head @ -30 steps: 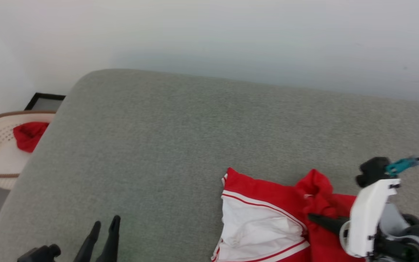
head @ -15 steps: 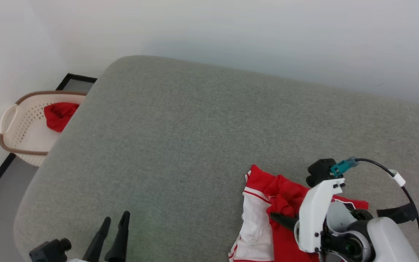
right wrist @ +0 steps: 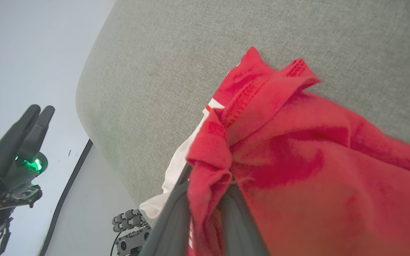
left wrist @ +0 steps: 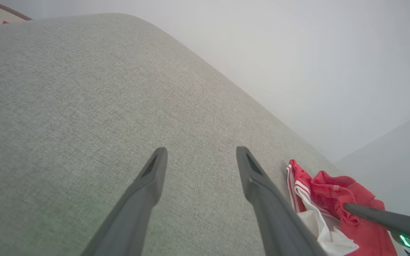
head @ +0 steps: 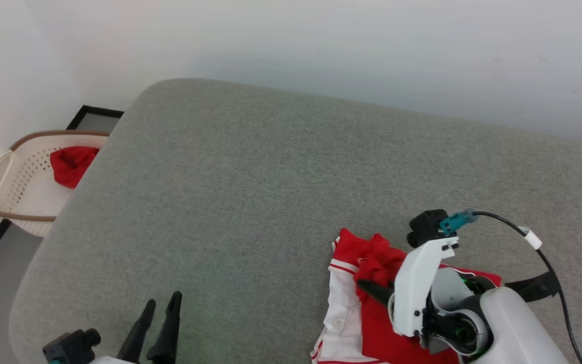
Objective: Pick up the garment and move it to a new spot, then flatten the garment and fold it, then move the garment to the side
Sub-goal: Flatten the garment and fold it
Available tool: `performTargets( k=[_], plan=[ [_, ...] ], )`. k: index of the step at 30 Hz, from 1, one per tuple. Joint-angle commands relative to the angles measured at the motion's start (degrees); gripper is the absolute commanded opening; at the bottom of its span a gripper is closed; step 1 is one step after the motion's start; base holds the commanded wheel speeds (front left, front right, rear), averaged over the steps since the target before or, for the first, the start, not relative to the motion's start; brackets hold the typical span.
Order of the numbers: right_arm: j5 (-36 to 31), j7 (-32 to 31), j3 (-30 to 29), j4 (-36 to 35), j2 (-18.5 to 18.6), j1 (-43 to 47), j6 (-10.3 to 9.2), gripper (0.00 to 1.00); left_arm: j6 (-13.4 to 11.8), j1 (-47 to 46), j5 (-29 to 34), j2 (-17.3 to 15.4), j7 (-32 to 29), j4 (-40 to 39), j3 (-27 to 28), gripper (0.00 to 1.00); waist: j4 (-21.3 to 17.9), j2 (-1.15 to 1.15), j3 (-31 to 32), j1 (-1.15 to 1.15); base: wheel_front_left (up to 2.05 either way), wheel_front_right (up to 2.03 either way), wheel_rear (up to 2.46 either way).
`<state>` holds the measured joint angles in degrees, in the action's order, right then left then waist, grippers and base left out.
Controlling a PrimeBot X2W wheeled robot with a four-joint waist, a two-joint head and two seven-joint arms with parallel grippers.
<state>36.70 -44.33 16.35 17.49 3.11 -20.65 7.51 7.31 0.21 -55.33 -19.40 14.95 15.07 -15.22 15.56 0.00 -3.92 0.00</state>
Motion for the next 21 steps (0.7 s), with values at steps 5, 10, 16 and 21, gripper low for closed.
performTargets(
  k=[5,10,16,21],
  plan=[
    [1.8,2.0,3.7,1.2,-0.2,-2.3,-0.05,1.00,0.3,-0.4,-0.7,-0.7,0.2,0.1,-0.3,1.00,-0.9,0.00,0.4,0.00,0.00,0.00,0.00],
    [3.9,2.6,6.5,-1.6,1.1,-3.3,-0.05,1.00,0.3,0.7,-0.6,-1.1,0.2,0.0,0.6,1.00,-2.1,0.00,1.2,0.00,0.00,0.00,0.00],
    [5.7,4.1,7.8,-6.6,3.8,-3.1,-0.05,1.00,0.3,1.7,0.4,-1.4,0.1,-0.3,1.7,1.00,-3.9,0.00,2.2,0.00,0.00,0.00,0.00],
    [5.6,6.5,7.2,-10.8,8.1,-1.7,-0.05,1.00,0.3,2.8,1.7,-1.6,0.1,-0.5,2.8,1.00,-6.4,0.00,3.2,0.00,0.00,0.00,0.00]
  ],
)
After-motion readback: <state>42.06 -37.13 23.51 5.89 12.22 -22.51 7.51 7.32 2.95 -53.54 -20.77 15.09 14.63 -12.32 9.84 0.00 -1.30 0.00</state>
